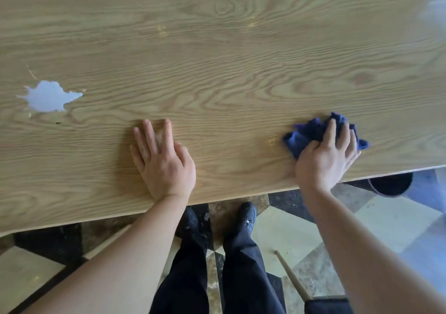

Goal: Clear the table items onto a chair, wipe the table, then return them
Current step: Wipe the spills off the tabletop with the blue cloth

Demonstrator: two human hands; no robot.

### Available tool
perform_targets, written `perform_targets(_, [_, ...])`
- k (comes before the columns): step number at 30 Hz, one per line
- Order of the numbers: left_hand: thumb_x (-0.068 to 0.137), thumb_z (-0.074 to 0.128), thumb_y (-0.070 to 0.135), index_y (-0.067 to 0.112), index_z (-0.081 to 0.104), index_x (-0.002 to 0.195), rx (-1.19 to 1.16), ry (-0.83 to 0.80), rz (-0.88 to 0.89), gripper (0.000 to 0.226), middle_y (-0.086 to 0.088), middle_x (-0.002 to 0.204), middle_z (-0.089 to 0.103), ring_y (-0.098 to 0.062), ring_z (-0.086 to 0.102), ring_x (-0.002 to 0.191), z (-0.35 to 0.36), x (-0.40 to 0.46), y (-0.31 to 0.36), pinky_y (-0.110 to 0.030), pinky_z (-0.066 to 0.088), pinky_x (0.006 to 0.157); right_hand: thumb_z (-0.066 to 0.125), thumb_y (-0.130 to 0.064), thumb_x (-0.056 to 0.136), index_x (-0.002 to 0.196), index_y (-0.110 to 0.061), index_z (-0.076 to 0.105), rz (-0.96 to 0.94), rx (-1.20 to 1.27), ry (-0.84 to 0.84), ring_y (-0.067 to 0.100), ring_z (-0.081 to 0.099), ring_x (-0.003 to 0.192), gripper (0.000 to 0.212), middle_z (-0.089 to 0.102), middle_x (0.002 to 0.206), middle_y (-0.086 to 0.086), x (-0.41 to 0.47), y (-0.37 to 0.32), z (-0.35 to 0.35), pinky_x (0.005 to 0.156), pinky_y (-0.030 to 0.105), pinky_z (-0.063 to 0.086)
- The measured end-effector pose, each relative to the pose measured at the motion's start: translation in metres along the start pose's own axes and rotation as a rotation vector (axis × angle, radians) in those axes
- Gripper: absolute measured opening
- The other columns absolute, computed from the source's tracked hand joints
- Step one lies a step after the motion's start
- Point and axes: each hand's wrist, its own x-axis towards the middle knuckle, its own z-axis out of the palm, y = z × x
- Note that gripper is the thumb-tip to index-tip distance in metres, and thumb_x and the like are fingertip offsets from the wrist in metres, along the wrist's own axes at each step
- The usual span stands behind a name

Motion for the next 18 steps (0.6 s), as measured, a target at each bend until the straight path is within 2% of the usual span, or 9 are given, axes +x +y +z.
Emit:
perform_targets(5, [0.092,0.039,0.029,0.031,0.038,0.148,-0.019,-0.007,-0.006,0.056,-0.008,0.164,0.022,-0.029,0.011,0.153,-0.002,0.001,0.002,-0.05,0.01,0.124,0.042,-0.014,0.084,0.15,-0.018,0.04,0.182,0.062,0.037,0.022,0.017,0.15,0.065,0.025,0.162,0.003,-0.048,-0.04,0.011,0.122,0.052,0.005])
perform_targets(8, [0.092,0.039,0.029,0.031,0.04,0.147,-0.04,0.01,-0.004,0.056,-0.006,0.163,0.023,-0.029,0.012,0.153,-0.002,0.001,0.001,-0.049,0.01,0.124,0.048,-0.008,0.083,0.15,-0.017,0.038,0.125,0.098,0.001,0.021,0.016,0.15,0.068,0.024,0.163,0.003,-0.087,-0.078,0.023,0.122,0.052,0.005])
perform_targets(10, [0.094,0.039,0.032,0.03,0.045,0.145,-0.088,0.032,-0.008,0.052,-0.005,0.163,0.027,-0.027,0.015,0.153,-0.002,0.001,-0.002,-0.047,0.01,0.124,0.047,-0.012,0.081,0.15,-0.018,0.038,-0.038,0.091,-0.047,0.021,0.018,0.149,0.07,0.025,0.162,0.004,-0.115,-0.097,0.03,0.122,0.051,0.004])
perform_targets(13, [0.095,0.037,0.043,0.031,0.051,0.143,-0.136,0.039,0.005,0.051,-0.002,0.162,0.029,-0.026,0.017,0.153,-0.002,0.002,-0.006,-0.044,0.009,0.125,0.047,-0.02,0.083,0.151,-0.016,0.039,-0.474,-0.012,-0.217,0.022,0.019,0.149,0.068,0.027,0.161,0.006,-0.15,-0.095,0.032,0.123,0.051,0.004])
perform_targets(15, [0.095,0.037,0.048,0.031,0.05,0.143,-0.12,0.033,0.017,0.052,-0.003,0.162,0.028,-0.026,0.016,0.153,-0.003,0.002,-0.007,-0.045,0.01,0.125,0.05,-0.019,0.082,0.148,-0.016,0.045,-0.772,-0.029,-0.297,0.022,0.026,0.147,0.066,0.034,0.159,0.006,-0.152,-0.074,0.025,0.123,0.053,0.011])
perform_targets(18, [0.094,0.039,0.048,0.032,0.046,0.146,-0.092,0.014,0.033,0.054,-0.003,0.163,0.025,-0.027,0.014,0.153,-0.003,0.002,-0.007,-0.045,0.009,0.124,0.053,-0.012,0.082,0.141,-0.018,0.055,-1.107,-0.001,-0.289,0.019,0.039,0.142,0.059,0.045,0.152,0.003,-0.119,-0.034,0.017,0.119,0.053,0.025])
